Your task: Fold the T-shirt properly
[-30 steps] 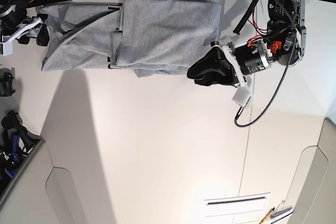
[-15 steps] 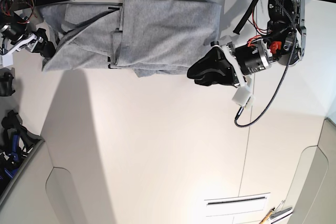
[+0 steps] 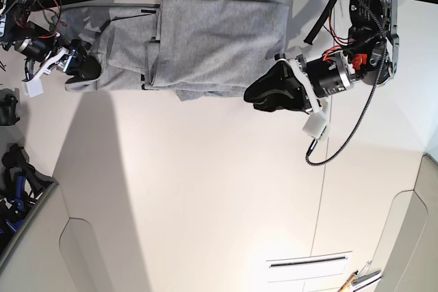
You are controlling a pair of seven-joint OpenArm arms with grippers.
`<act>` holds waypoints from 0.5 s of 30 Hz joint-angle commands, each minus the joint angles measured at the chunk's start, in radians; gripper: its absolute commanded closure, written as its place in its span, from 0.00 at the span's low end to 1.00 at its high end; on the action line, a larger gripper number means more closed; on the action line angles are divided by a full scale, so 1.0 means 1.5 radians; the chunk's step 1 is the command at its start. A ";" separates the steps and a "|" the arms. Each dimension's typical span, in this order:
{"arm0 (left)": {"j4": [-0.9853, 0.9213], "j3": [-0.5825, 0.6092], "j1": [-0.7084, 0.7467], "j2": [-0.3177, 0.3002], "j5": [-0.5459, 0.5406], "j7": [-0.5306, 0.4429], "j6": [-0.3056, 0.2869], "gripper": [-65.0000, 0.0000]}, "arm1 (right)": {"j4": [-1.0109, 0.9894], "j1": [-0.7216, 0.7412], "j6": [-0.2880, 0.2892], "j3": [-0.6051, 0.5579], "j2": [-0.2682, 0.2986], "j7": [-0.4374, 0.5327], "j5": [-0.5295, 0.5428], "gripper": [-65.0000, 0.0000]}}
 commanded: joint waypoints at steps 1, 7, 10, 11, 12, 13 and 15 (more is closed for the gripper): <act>0.013 -0.002 -0.007 -0.004 -0.017 -0.012 -0.006 0.60 | -0.002 -0.006 -0.007 -0.004 0.004 -0.049 -0.042 0.50; 0.013 -0.055 -0.007 -0.004 -0.017 -0.010 -0.006 0.61 | 0.000 -0.004 -0.007 -0.001 0.004 -0.058 -0.043 1.00; 0.013 -0.107 -0.001 -0.004 -0.017 0.003 -0.006 0.62 | 0.007 -0.004 -0.007 0.009 0.004 -0.058 -0.043 1.00; 0.013 -0.125 0.005 -0.004 -0.017 0.006 -0.006 0.66 | 0.012 -0.004 -0.007 0.013 0.004 -0.058 -0.043 1.00; 0.013 -0.142 0.012 -0.004 -0.012 0.006 -0.006 0.72 | 0.019 -0.004 -0.007 0.018 0.004 -0.058 -0.043 1.00; 0.013 -0.158 0.020 -0.004 0.001 0.005 -0.006 0.80 | 0.028 -0.004 -0.007 0.021 0.004 -0.058 -0.042 1.00; 0.012 -0.181 0.040 -0.004 0.045 0.005 -0.006 0.96 | 0.052 -0.004 -0.007 0.022 0.004 -0.058 -0.042 1.00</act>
